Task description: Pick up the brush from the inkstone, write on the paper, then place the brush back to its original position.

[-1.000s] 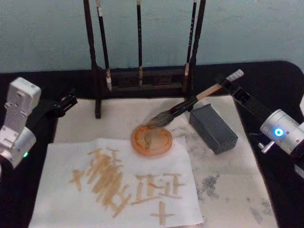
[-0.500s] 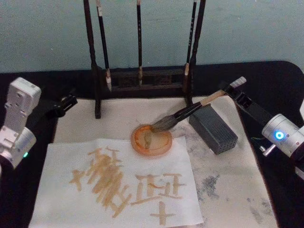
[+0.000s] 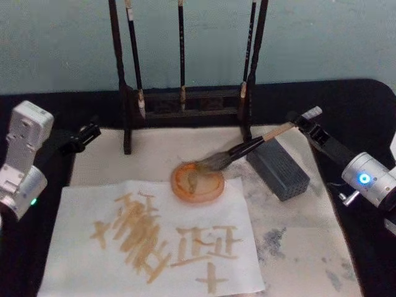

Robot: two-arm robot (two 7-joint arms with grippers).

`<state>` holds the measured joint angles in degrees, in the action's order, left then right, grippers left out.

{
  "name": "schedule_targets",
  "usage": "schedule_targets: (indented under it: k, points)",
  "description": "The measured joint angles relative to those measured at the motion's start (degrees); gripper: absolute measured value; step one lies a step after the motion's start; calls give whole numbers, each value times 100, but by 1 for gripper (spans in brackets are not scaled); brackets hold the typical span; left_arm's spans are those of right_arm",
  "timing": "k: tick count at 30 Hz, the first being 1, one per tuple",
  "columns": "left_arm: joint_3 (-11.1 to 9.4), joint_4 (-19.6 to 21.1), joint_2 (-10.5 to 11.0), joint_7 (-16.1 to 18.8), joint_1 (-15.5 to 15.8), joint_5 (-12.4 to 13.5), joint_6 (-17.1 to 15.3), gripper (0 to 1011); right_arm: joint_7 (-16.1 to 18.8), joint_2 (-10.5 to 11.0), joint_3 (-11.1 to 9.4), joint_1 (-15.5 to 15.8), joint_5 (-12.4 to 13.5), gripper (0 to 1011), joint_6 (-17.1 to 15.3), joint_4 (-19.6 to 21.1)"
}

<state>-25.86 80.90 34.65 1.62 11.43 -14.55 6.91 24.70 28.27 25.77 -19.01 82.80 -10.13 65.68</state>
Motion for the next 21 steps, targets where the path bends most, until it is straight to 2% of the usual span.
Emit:
schedule_targets:
  k: [7,21]
  points:
    - [0,0,0,0,0,0,0,1002,53,26,0,39,48,176,-51,89]
    - [0,0,0,0,0,0,0,1002,103,213,-16,220,142,176,32,574]
